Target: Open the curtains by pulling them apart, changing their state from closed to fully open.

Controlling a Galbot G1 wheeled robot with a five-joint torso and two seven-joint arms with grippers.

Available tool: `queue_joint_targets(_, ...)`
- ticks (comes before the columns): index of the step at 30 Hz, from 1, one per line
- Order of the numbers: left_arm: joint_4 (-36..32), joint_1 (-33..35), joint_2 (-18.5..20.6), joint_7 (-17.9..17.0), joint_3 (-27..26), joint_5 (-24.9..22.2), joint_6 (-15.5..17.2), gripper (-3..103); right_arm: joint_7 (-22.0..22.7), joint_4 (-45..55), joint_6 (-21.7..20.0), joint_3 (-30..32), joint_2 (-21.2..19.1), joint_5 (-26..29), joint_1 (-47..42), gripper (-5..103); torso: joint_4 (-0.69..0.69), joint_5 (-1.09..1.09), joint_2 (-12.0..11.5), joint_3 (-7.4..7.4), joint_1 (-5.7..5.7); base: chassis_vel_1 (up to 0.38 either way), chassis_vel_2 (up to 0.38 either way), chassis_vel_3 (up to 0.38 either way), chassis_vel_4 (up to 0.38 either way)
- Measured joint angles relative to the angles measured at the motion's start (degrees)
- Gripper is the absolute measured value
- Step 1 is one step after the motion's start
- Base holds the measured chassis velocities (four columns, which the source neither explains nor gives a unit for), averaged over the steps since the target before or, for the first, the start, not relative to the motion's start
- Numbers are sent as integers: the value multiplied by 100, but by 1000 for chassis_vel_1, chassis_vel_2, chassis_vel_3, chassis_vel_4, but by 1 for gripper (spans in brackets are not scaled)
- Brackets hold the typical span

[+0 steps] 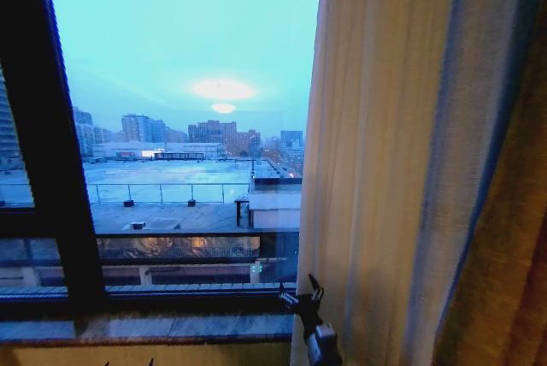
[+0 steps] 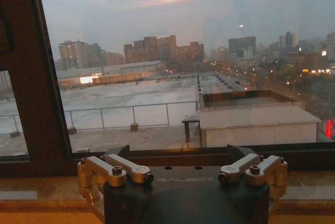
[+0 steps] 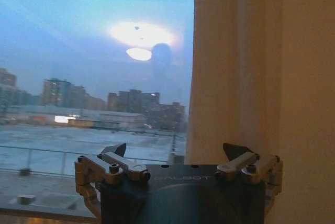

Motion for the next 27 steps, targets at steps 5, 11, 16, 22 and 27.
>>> queue_joint_targets(5, 78, -7, -12, -3, -2, 33, -57, 100, 123, 23, -148, 201, 0, -121, -115, 100, 0, 0, 0, 0, 0, 0, 0, 0, 0)
queue_joint_targets(11, 185, -101, 5, -8, 20, 35, -77, 100, -25, 670, -139, 688, 1, -97, -995, 100, -4, 1, 1, -1, 0, 0, 0, 0, 0)
queue_joint_targets(16, 220, -177, 28, -9, 48, 16, -63, 100, -31, 689, -78, 954, 0, 45, -1095, 100, -2, 0, 2, -1, 0, 0, 0, 0, 0)
queue_joint_targets(22, 250, -211, 68, -10, 50, -4, -54, 100, -47, 522, -136, 779, 0, 298, -687, 100, 0, 0, 2, -1, 0, 0, 0, 0, 0)
queue_joint_targets(27, 217, -149, 99, -11, 35, -8, -60, 100, -64, 130, -164, 373, 0, 366, -242, 100, 1, 0, 1, -1, 0, 0, 0, 0, 0)
